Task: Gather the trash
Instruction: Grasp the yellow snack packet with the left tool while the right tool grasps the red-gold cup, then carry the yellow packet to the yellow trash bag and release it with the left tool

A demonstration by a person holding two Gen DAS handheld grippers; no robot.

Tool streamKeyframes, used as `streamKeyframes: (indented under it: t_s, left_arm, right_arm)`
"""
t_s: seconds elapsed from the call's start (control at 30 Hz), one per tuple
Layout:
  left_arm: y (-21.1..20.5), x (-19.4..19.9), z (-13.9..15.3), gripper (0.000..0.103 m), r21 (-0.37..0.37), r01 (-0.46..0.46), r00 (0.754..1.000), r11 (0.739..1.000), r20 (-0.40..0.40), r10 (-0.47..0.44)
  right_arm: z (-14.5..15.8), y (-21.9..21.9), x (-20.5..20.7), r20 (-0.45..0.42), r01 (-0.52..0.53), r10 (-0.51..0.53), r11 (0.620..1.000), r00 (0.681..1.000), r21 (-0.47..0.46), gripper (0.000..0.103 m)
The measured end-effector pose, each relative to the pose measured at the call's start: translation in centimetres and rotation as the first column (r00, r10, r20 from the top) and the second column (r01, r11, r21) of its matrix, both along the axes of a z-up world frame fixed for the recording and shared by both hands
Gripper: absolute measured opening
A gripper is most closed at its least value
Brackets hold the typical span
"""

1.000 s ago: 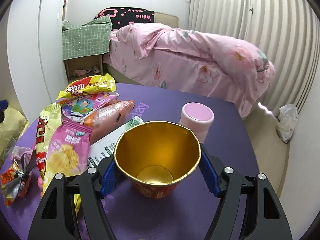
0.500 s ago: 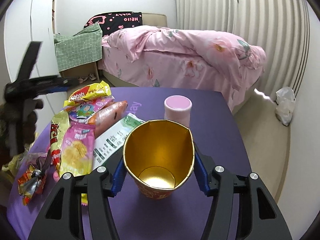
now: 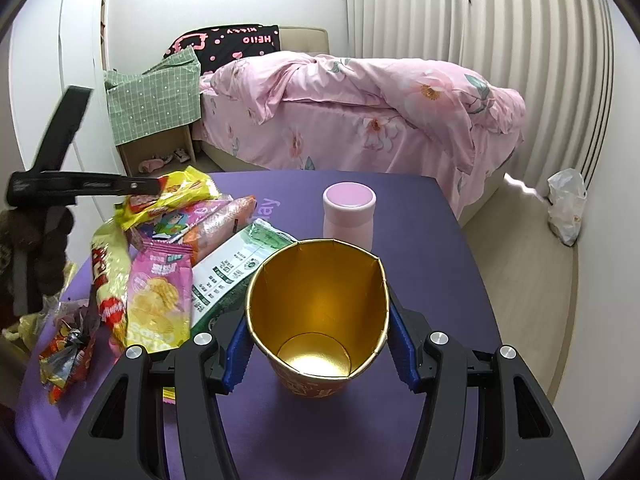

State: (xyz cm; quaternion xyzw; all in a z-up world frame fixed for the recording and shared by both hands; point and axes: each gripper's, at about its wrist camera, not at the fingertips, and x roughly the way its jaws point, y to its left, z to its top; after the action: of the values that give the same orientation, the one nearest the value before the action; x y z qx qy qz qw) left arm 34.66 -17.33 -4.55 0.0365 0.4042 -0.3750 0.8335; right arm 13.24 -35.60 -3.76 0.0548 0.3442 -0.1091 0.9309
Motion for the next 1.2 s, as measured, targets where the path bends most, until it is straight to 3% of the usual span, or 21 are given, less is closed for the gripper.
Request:
streamKeyframes:
  t_s: [0.23,0.37,0.53,0.7,0.83,0.9,1.1,1.2]
  left_arm:
    - [5.2,-5.4,4.6,0.006,-0.151,-0.012,0.998,0.988,0.057,0.021]
    - [8.5,-7.9,5.5,0.006,-0.133,-0.065,0.988,0.989,0.127,0.082]
    - [14.7,-10.0,4.9,0.006,-0.138,-0.193,0.971,0.971,0.114,0.209]
    - [22.2,-11.7,3.7,0.006,-0.115,-0.367,0.922,0.923,0.089,0.378]
    - [29.2,-13.6,2.7,0.006,-0.094,-0.517,0.848,0.851,0.076,0.524]
    - [31.7,-14.3,2.1,0.006,-0.085,-0.557,0.824,0.827,0.067,0.562]
    - [35.1,-14.1,-1.5,0.006,0.042,-0.607,0.794,0.794,-0.007,0.608]
    - [35.6,-13.2,-3.6,0.006,0.065,-0.616,0.782,0.785,-0.063,0.62]
  right_arm:
    - [1.7,1.5,-0.8,0.044,-0.014,0.015,0.999,0.999,-0.032,0.055]
    - [3.4,2.5,-0.7,0.081,-0.037,0.038,0.999,0.996,-0.02,0.055]
    - [5.6,5.0,-0.6,0.131,-0.088,0.091,0.996,0.987,-0.03,0.055]
    - [7.1,8.3,0.2,0.161,-0.17,0.172,0.985,0.972,-0.027,0.055]
    - [7.7,10.9,1.3,0.167,-0.226,0.226,0.974,0.96,-0.016,0.055]
    - [7.9,12.3,1.7,0.165,-0.25,0.251,0.968,0.954,-0.025,0.055]
    - [7.9,15.1,2.8,0.148,-0.299,0.301,0.954,0.942,-0.037,0.055]
    - [7.6,15.9,3.1,0.137,-0.311,0.314,0.95,0.94,-0.042,0.055]
